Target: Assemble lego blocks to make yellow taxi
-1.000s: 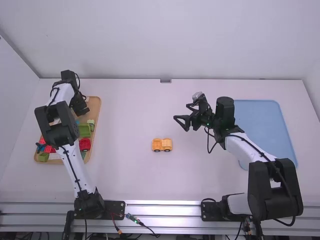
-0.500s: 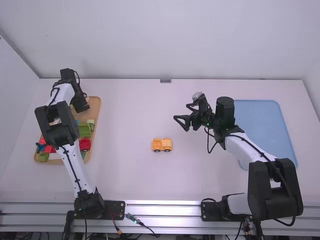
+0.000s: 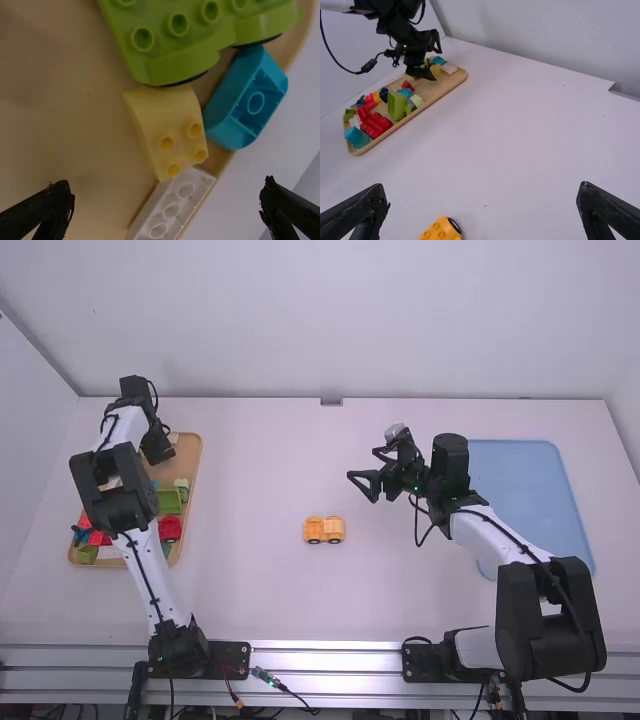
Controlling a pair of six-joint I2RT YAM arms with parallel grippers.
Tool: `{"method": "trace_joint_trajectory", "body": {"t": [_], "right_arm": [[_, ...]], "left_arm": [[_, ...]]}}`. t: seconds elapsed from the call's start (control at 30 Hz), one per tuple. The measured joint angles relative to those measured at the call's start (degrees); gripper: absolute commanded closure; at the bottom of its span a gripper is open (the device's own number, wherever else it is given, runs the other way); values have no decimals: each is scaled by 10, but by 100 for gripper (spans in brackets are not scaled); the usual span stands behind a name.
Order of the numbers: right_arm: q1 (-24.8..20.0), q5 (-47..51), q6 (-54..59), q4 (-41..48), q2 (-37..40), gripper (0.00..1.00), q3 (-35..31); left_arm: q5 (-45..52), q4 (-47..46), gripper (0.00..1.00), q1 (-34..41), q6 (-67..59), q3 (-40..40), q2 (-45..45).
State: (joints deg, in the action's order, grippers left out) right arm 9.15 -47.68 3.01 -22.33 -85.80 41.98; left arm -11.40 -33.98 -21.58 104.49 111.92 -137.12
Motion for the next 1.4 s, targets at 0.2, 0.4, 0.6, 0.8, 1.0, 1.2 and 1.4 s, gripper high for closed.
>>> {"method": "trace_joint_trajectory", "body": {"t": [0.2,0.4,0.6,0.8,1.0,1.2,1.4], "right_arm": [[0,0,0,0,0,0,0],[0,0,0,0,0,0,0],[0,0,0,1,0,0,0],[0,0,0,2,0,0,0],[0,0,0,2,0,0,0],[0,0,0,2,0,0,0],[0,0,0,3,0,0,0]], "left_arm": [[-3,-35,1,1,62,0,0],[-5,-51,1,3,104,0,0],[-4,-61,1,4,115,0,0],[7,-93,1,4,125,0,0],[12,-111,1,4,135,0,0],[13,-124,1,4,142,-1,0],[22,-163,1,4,143,-2,0]]}}
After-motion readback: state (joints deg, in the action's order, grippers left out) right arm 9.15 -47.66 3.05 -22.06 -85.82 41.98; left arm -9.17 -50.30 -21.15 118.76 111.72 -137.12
